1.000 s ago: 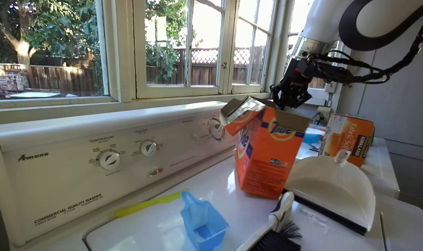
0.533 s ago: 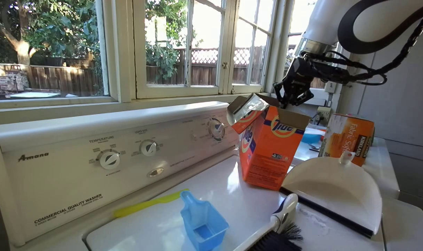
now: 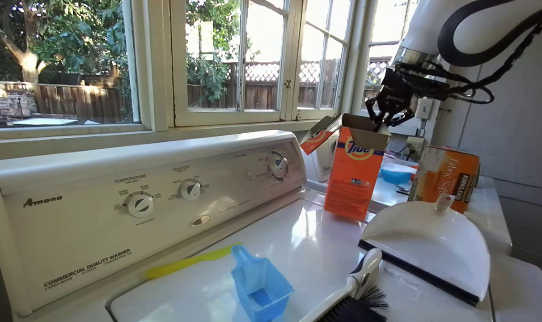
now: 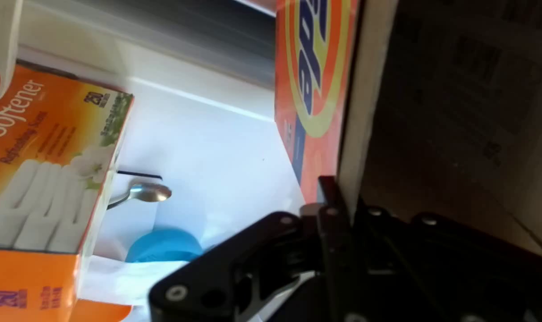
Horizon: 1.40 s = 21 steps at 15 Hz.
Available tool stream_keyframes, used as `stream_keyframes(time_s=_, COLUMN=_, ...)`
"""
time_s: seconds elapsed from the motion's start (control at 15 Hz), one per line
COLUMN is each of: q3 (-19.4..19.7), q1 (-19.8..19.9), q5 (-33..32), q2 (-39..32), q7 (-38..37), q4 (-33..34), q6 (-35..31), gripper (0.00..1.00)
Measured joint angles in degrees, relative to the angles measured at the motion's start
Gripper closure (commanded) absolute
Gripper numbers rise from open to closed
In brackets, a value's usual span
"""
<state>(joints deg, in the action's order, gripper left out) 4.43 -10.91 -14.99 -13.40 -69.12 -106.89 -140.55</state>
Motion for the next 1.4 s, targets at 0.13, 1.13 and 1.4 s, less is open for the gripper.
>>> stream_keyframes(time_s=0.13, q3=1.04, q1=1.25, q5=-0.19, q2=0.72, q7=-2.04, q4=0.00, q6=0.00, gripper=0.99)
stream_keyframes(time_s=1.13, q3=6.04, q1=8.12, q5=-2.72, q2=0.26, q7=-11.95, q4=1.95, q6=0.03, gripper=0.64)
stream_keyframes(time_s=1.4, q3=6.11, q1=8.31, q5=-3.14, q2=-0.12, q7=-12.05, q4=3.54, q6=0.05, gripper=0.34)
